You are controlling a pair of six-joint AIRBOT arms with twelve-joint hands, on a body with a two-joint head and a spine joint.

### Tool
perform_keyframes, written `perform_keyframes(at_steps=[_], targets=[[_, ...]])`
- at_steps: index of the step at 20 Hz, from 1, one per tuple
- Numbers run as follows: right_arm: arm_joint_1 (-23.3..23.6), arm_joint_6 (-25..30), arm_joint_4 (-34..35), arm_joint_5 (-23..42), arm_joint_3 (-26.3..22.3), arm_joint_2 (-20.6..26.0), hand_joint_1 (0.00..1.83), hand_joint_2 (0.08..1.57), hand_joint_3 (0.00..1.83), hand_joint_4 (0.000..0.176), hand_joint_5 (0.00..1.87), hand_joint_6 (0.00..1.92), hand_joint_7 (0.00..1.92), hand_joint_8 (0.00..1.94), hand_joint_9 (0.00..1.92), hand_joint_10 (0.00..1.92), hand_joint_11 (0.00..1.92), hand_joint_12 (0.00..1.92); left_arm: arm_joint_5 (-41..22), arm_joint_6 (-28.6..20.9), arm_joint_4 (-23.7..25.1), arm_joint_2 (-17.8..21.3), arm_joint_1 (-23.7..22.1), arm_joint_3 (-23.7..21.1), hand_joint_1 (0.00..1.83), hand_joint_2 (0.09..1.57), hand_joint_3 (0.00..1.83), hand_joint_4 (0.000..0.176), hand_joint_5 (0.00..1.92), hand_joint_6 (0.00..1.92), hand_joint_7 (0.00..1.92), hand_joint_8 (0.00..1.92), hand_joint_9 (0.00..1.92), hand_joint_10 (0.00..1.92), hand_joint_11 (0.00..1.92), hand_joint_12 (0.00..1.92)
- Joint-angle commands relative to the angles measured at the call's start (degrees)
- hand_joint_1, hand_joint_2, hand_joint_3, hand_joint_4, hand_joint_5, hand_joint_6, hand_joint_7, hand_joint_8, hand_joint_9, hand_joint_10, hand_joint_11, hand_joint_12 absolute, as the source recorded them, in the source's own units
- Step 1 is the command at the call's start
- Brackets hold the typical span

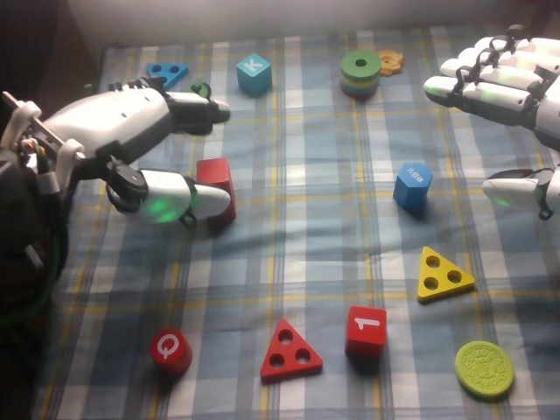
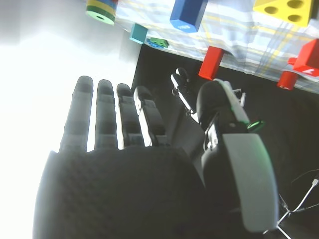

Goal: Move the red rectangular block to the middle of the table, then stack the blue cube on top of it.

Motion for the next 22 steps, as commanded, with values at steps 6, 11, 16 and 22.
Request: perform_keyframes(at_steps=[6,11,16,22], targets=[[0.24,-0.19,1.3,7.2,0.25,-0.09,0.26,1.34,0.0,0.0,0.0,0.0,0.0,0.0,0.0,0.0,0.01,0.0,-3.87,3.1,-2.11,-1.43,-1.28,1.42,0.87,1.09,0.0,0.0,0.56,0.02,0.68,0.02,0.55,0.04,0.0,1.23],[0.04,-0.19,1.55,7.22,0.25,-0.09,0.31,1.34,0.0,0.0,0.0,0.0,0.0,0.0,0.0,0.0,0.0,0.01,-3.56,3.11,-2.57,-1.55,-1.27,1.69,0.94,1.14,0.0,0.0,0.83,0.06,1.0,0.09,0.57,0.84,0.0,1.63],[-0.17,-0.19,1.8,7.24,0.27,-0.09,0.25,1.35,0.0,0.0,0.0,0.0,0.0,0.0,0.0,0.0,0.0,0.19,-4.03,3.1,-2.68,-1.6,-1.35,1.59,1.22,1.16,0.0,0.0,0.87,1.0,0.94,1.24,0.79,1.17,0.17,1.81],[-0.35,-0.19,2.08,7.38,0.27,-0.08,0.27,1.34,0.0,0.0,0.0,0.0,0.0,0.0,0.0,0.0,0.0,0.24,-7.03,1.94,1.73,-1.12,-2.81,-0.73,1.22,1.18,0.0,0.0,0.83,1.06,0.91,1.29,0.69,1.23,0.07,1.87]])
